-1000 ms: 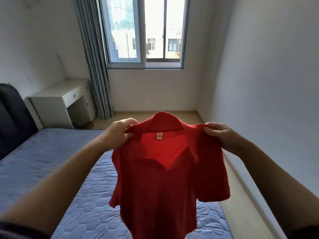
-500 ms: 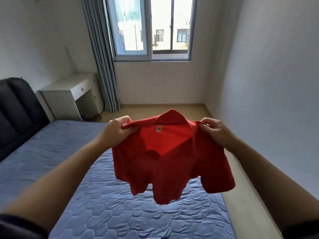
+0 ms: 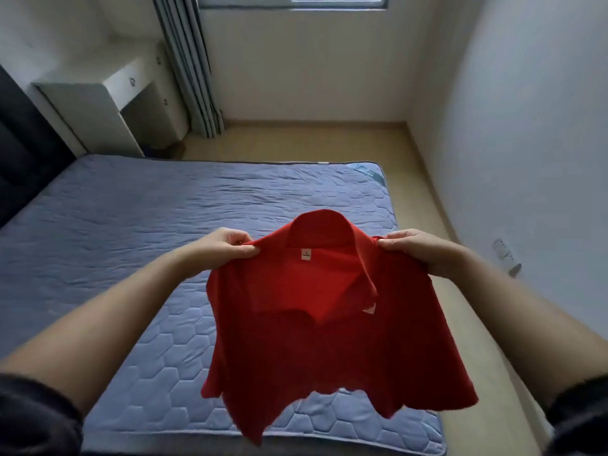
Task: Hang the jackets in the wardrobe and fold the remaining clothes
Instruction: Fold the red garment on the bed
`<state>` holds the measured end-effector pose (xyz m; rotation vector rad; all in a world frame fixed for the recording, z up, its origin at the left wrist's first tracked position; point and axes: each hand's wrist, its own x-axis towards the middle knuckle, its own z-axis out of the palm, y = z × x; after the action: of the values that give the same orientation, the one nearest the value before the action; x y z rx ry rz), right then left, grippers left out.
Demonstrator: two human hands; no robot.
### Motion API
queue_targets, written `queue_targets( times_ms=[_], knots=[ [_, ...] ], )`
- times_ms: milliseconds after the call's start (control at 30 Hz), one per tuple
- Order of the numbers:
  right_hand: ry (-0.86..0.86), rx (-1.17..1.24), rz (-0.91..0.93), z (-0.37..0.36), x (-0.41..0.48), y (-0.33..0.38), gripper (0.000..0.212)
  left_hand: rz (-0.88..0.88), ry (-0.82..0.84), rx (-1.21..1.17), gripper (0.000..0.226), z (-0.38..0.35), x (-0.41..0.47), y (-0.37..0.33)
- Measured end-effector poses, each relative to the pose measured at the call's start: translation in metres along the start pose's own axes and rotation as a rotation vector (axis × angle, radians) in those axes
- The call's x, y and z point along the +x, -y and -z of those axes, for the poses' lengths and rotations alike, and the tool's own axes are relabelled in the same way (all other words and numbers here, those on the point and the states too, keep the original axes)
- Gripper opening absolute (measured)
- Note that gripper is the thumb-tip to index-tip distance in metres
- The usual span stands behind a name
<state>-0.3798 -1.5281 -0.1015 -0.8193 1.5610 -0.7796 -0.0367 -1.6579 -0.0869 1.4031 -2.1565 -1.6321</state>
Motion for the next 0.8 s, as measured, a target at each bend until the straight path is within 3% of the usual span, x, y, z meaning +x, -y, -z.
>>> queue_targets(
  times_ms=[167,300,367,533,600,800],
  knots=[
    [-0.308,-0.395,-0.009,-0.005,0.146,-0.058,0.024,0.077,-0.376,0.224,0.013,-0.044,0.140,0.073],
    [-0.532,-0.559,-0.003,-0.024,0.238,-0.132,0.033,0.200,-0.533,0.106,0.033,-0.094,0.225,0.144],
    [-0.456,-0.596,-0.052,-0.047,0.256,-0.199,0.039,0.290,-0.474,0.130,0.036,-0.134,0.237,0.201],
    [-0.153,-0.690,-0.338,-0.105,0.238,-0.390,0.042,0.580,-0.128,0.214,0.027,-0.252,0.190,0.353],
    [-0.108,-0.700,-0.451,-0.118,0.228,-0.447,0.046,0.688,-0.077,0.206,0.024,-0.284,0.172,0.397],
    [-0.351,-0.568,-0.788,-0.123,0.202,-0.543,0.054,0.944,0.014,0.219,0.053,-0.350,0.136,0.473]
  ],
)
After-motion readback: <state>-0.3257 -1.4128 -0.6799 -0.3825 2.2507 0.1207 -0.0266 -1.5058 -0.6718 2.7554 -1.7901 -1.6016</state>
